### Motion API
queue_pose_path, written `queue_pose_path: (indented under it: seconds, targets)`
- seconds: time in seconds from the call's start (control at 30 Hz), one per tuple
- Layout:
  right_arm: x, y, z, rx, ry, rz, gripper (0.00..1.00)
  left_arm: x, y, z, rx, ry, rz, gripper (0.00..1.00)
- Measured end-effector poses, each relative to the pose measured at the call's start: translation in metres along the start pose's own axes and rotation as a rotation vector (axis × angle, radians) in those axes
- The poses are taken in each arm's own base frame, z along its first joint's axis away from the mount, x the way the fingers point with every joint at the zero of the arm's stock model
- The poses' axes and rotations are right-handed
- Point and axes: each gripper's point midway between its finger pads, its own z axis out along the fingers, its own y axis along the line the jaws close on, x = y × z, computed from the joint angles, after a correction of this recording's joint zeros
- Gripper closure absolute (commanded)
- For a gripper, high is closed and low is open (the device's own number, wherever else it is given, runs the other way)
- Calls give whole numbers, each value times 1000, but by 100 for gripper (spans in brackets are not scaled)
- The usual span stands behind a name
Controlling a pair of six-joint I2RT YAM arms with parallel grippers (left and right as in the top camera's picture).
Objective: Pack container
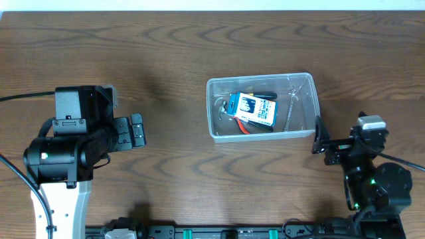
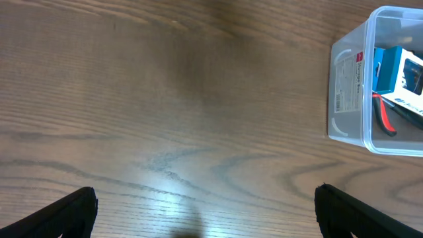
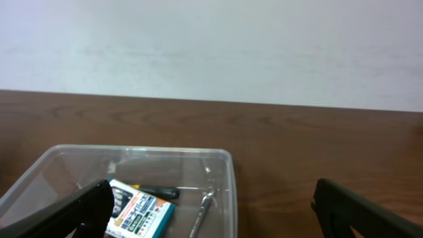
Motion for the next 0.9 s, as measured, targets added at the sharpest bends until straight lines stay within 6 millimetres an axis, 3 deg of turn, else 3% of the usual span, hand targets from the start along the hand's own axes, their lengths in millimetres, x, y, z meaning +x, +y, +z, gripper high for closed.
queue_pose_path:
  seconds: [0.2,0.37,0.67,0.9]
  targets:
    - [-3,-2,-19,19,-85,-16,1,0,0,0,0,-1,0,2]
    - [8,-3,-31,32,-160,-27,1,0,0,0,0,0,0,2]
    - [21,-6,-15,38,-278,-40,1,0,0,0,0,0,0,2]
    - [46,-8,0,44,-304,-41,1,0,0,0,0,0,0,2]
